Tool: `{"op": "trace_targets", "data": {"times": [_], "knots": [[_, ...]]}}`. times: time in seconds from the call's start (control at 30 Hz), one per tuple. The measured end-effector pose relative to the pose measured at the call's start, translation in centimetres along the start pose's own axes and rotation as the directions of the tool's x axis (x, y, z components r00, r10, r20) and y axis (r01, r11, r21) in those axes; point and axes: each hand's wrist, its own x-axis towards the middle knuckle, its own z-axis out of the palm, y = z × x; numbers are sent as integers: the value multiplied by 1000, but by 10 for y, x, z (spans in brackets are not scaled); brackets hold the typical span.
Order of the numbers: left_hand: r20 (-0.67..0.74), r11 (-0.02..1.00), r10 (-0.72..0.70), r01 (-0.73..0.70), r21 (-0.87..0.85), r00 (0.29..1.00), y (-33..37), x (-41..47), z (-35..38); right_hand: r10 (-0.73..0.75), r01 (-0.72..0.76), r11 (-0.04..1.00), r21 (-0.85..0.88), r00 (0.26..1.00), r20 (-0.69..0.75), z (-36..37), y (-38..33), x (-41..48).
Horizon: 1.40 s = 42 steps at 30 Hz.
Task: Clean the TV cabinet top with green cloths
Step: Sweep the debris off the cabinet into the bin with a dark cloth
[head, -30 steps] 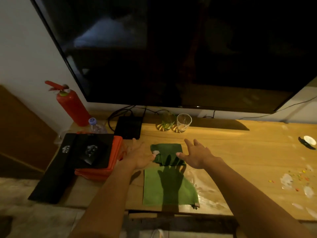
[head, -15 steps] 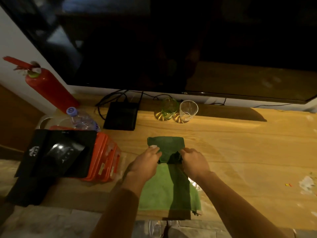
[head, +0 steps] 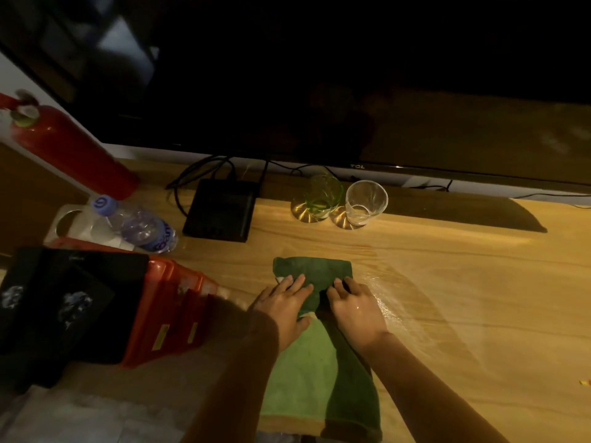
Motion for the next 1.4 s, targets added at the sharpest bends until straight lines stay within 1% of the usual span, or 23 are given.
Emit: {"op": "trace_targets", "data": {"times": [0.13, 0.2, 0.27, 0.37, 0.43, 0.5, 0.57, 0.63, 0.7, 0.77, 0.87, 0.93, 1.03, 1.1, 1.17, 1.23, 1.33, 1.4], "knots": [[-66, 993, -51, 57, 102, 997, 15, 1, -4, 45, -47, 995, 91, 999, 30, -23, 8, 8], [-104, 984, -63, 79, 158, 993, 24, 3, -9, 86, -95, 970, 225, 995, 52, -35, 18, 13], [-160, 981, -79, 105, 163, 984, 33, 4, -15, 100, -121, 926, 358, 992, 76, -43, 27, 15], [-203, 979, -71, 106, 172, 977, 40, 3, -27, 80, -126, 893, 431, 989, 124, -51, 38, 11], [-183, 989, -49, 73, 130, 982, 42, 2, -38, 79, -137, 882, 451, 986, 144, -57, 46, 4], [-136, 999, -37, 36, -11, 990, 43, 2, -53, 87, -154, 862, 483, 983, 159, -65, 55, -5], [-71, 985, -11, -2, -173, 997, 47, -2, -68, 99, -173, 830, 530, 981, 165, -72, 62, -18], [-16, 961, 13, -17, -276, 1000, 55, -9, -82, 130, -192, 793, 579, 980, 147, -78, 64, -33], [17, 944, 48, -40, -327, 999, 67, -17, -97, 189, -223, 733, 642, 974, 123, -85, 62, -54], [40, 936, 99, -79, -342, 994, 74, -23, -107, 206, -222, 689, 690, 973, 107, -92, 54, -67], [81, 917, 180, -137, -374, 980, 96, -36, -115, 278, -244, 615, 750, 957, 83, -104, 48, -106], [88, 900, 217, -164, -404, 972, 115, -44, -112, 320, -261, 596, 759, 944, 74, -108, 49, -131], [61, 882, 254, -205, -424, 965, 144, -56, -96, 372, -306, 582, 753, 924, 88, -105, 55, -168], [27, 896, 244, -215, -388, 969, 162, -64, -81, 404, -345, 555, 757, 907, 117, -100, 62, -195], [5, 906, 271, -253, -339, 963, 181, -68, -69, 426, -371, 535, 759, 894, 137, -93, 71, -222], [33, 901, 334, -309, -304, 942, 200, -72, -62, 443, -391, 509, 767, 883, 156, -86, 82, -250], [101, 886, 413, -373, -276, 905, 230, -81, -58, 466, -424, 436, 794, 861, 203, -80, 95, -291], [110, 874, 444, -404, -269, 889, 254, -88, -56, 464, -443, 444, 779, 858, 223, -77, 103, -319]]}}
